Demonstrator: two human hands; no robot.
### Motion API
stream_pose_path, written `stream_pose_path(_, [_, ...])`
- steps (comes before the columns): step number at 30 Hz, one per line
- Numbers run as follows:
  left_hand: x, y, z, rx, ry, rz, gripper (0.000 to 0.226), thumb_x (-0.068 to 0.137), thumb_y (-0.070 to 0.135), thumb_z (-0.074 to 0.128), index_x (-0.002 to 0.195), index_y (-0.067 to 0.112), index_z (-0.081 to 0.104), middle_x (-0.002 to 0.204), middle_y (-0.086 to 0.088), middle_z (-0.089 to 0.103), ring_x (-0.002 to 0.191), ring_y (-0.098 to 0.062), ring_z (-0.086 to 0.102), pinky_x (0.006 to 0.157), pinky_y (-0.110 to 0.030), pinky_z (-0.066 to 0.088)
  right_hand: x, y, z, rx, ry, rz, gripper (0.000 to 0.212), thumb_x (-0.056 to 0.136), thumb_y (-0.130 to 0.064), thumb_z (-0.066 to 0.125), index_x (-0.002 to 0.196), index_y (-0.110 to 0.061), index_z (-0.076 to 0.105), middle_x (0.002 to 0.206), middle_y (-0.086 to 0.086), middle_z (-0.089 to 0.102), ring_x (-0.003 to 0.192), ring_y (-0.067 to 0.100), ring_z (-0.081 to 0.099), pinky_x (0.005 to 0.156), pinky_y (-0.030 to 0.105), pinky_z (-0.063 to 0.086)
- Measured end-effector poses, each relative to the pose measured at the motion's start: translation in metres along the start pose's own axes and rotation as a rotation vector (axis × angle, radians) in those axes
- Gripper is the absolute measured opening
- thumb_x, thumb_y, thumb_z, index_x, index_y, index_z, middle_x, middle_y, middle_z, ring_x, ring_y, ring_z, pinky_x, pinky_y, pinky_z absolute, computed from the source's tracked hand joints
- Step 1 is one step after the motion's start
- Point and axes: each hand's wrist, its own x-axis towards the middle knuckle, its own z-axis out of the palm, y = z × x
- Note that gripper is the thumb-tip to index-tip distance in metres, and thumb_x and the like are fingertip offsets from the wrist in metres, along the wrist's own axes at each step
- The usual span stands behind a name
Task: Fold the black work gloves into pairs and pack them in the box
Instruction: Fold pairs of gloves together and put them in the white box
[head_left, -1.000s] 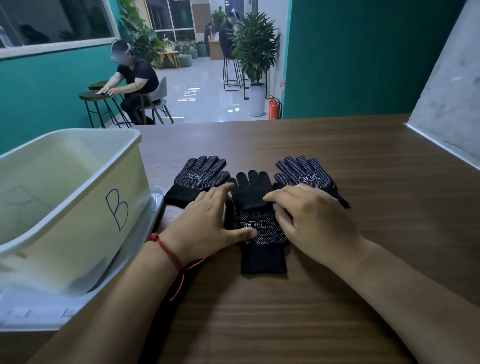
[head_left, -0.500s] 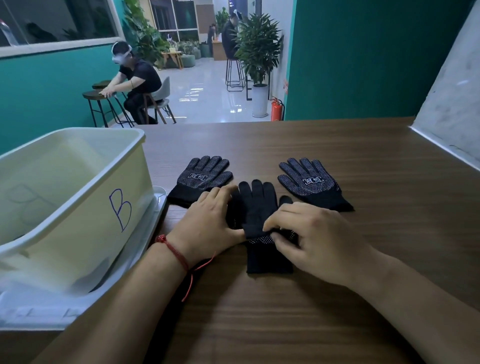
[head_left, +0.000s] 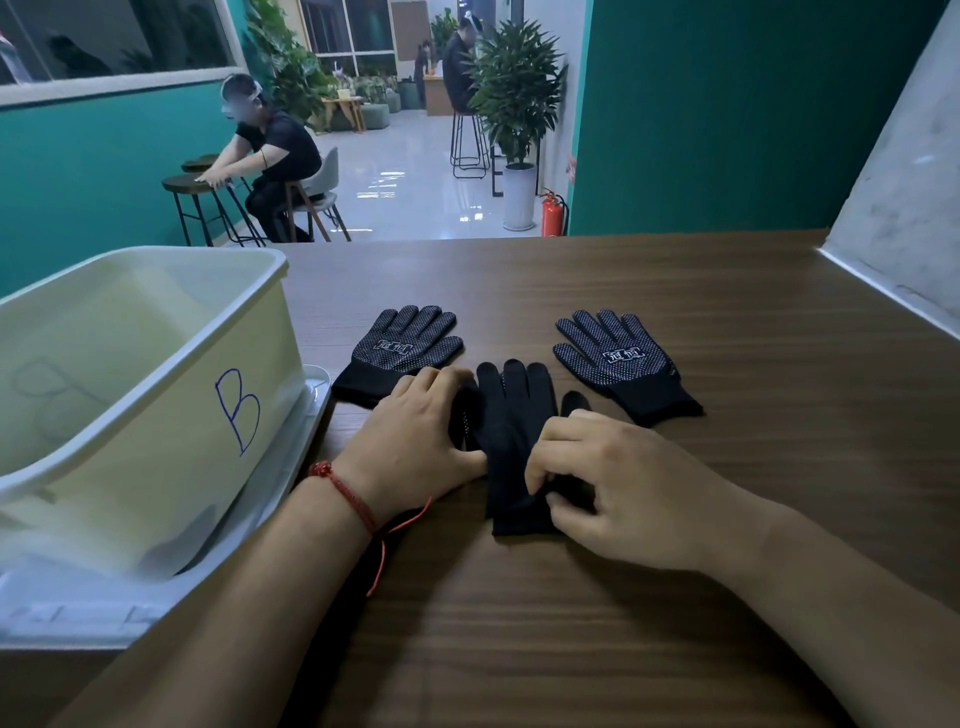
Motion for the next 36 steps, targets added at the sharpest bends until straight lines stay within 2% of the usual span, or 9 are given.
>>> stream_pose_path(13, [-0.003, 0.001, -0.004, -0.01, -0.023, 0.022, 0.06, 0.066, 0.07, 0.054, 0.113, 0.033, 0.051, 0.113, 0.009, 0.053, 0.104, -0.019, 0.048, 0.103, -0.037, 0.045, 0.0, 0.003, -0.001, 0.081, -0.003, -0.015, 0.013, 0.086, -0.022, 0.061, 0.092, -0.033, 0.059, 0.097, -0.017, 0.057, 0.094, 0.014, 0.056, 0.082, 0.034, 0.049])
stream_pose_path(17, [-0.003, 0.001, -0.003, 0.004, -0.022, 0.018, 0.058, 0.067, 0.07, 0.054, 0.112, 0.032, 0.05, 0.113, 0.009, 0.052, 0.103, -0.02, 0.047, 0.102, -0.038, 0.045, 0.0, 0.001, -0.001, 0.122, 0.026, -0.011, 0.011, 0.086, -0.022, 0.058, 0.091, -0.031, 0.059, 0.098, -0.015, 0.061, 0.095, 0.015, 0.059, 0.084, 0.037, 0.05])
stream_pose_path(21, [-0.004, 0.001, -0.003, 0.012, -0.019, 0.047, 0.056, 0.071, 0.071, 0.057, 0.114, 0.034, 0.053, 0.115, 0.009, 0.053, 0.106, -0.02, 0.049, 0.105, -0.038, 0.044, 0.001, 0.004, 0.002, 0.121, -0.043, 0.011, 0.013, 0.085, -0.023, 0.057, 0.09, -0.035, 0.054, 0.105, -0.015, 0.062, 0.101, 0.015, 0.058, 0.087, 0.038, 0.051])
stream_pose_path(23, [-0.004, 0.001, -0.009, -0.032, -0.021, 0.093, 0.048, 0.077, 0.06, 0.066, 0.116, 0.034, 0.056, 0.116, 0.01, 0.053, 0.106, -0.015, 0.049, 0.105, -0.035, 0.044, 0.001, 0.004, 0.002, 0.125, -0.05, 0.02, 0.015, 0.086, -0.022, 0.058, 0.09, -0.036, 0.054, 0.107, -0.016, 0.062, 0.103, 0.014, 0.057, 0.088, 0.037, 0.05])
stream_pose_path(26, [-0.004, -0.002, -0.023, -0.141, -0.019, 0.149, 0.045, 0.081, 0.024, 0.081, 0.119, 0.035, 0.061, 0.127, 0.009, 0.048, 0.107, -0.007, 0.051, 0.098, -0.011, 0.039, 0.001, 0.004, 0.002, 0.124, -0.048, 0.031, 0.015, 0.087, -0.021, 0.06, 0.091, -0.035, 0.056, 0.108, -0.017, 0.062, 0.104, 0.013, 0.056, 0.088, 0.036, 0.05])
stream_pose_path(27, [-0.004, -0.003, -0.027, -0.146, -0.013, 0.188, 0.046, 0.081, 0.016, 0.081, 0.118, 0.035, 0.062, 0.129, 0.008, 0.047, 0.107, -0.004, 0.052, 0.094, -0.007, 0.038, 0.001, 0.004, 0.003, 0.128, -0.047, 0.037, 0.014, 0.088, -0.021, 0.061, 0.091, -0.035, 0.057, 0.109, -0.017, 0.062, 0.104, 0.013, 0.056, 0.088, 0.036, 0.05])
stream_pose_path(31, [-0.003, -0.003, -0.03, -0.152, -0.081, 0.373, 0.037, 0.083, 0.001, 0.075, 0.107, 0.029, 0.074, 0.114, 0.013, 0.055, 0.105, -0.006, 0.057, 0.086, -0.014, 0.042, 0.0, 0.004, 0.003, 0.161, -0.025, 0.05, 0.015, 0.09, -0.021, 0.059, 0.093, -0.036, 0.056, 0.111, -0.018, 0.063, 0.106, 0.012, 0.058, 0.091, 0.037, 0.05])
stream_pose_path(33, [-0.003, -0.006, -0.031, -0.178, -0.096, 0.38, 0.032, 0.083, -0.001, 0.075, 0.1, 0.026, 0.076, 0.106, 0.017, 0.059, 0.094, -0.003, 0.06, 0.081, -0.012, 0.041, 0.0, 0.005, 0.002, 0.183, -0.004, 0.057, 0.015, 0.091, -0.019, 0.059, 0.095, -0.033, 0.057, 0.11, -0.019, 0.062, 0.107, 0.011, 0.058, 0.092, 0.036, 0.049])
stream_pose_path(36, [-0.002, -0.009, -0.032, -0.188, -0.074, 0.369, 0.03, 0.081, 0.001, 0.078, 0.093, 0.028, 0.078, 0.102, 0.018, 0.064, 0.093, -0.003, 0.064, 0.082, -0.012, 0.043, 0.0, 0.008, 0.002, 0.191, 0.007, 0.074, 0.015, 0.091, -0.017, 0.06, 0.102, -0.026, 0.064, 0.103, -0.025, 0.059, 0.105, 0.01, 0.057, 0.092, 0.035, 0.048])
